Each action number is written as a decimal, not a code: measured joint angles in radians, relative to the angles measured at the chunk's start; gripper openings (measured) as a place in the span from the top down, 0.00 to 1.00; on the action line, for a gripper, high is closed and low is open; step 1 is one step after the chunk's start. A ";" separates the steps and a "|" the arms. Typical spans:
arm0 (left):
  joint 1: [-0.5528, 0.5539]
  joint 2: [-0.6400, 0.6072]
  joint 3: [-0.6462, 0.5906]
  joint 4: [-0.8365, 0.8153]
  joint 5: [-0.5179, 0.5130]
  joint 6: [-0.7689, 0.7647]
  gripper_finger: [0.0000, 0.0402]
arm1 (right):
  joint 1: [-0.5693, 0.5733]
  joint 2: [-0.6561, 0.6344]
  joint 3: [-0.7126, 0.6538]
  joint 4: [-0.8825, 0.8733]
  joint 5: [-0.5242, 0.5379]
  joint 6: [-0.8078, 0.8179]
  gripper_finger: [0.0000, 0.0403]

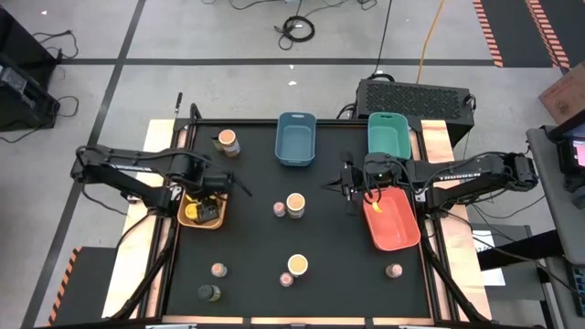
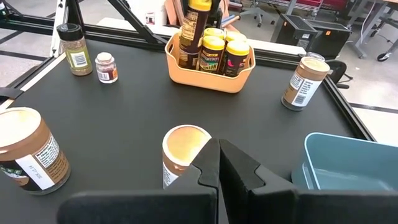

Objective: Sort spices by type
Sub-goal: Put the yellow seasoning can into the yellow bin, then put the large brown seasoning bottle into the blue bin

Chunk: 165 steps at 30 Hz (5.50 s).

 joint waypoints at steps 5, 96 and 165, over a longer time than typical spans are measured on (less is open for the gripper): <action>-0.022 0.000 -0.075 0.019 -0.006 -0.002 0.41 | 0.000 0.000 0.000 -0.013 0.000 0.000 1.00; -0.031 -0.363 -0.262 0.986 -0.231 0.466 0.45 | -0.023 0.000 -0.001 -0.034 0.004 0.001 1.00; 0.061 0.259 -0.457 1.960 -0.158 0.256 0.25 | -0.030 -0.005 -0.001 -0.048 0.000 0.098 0.27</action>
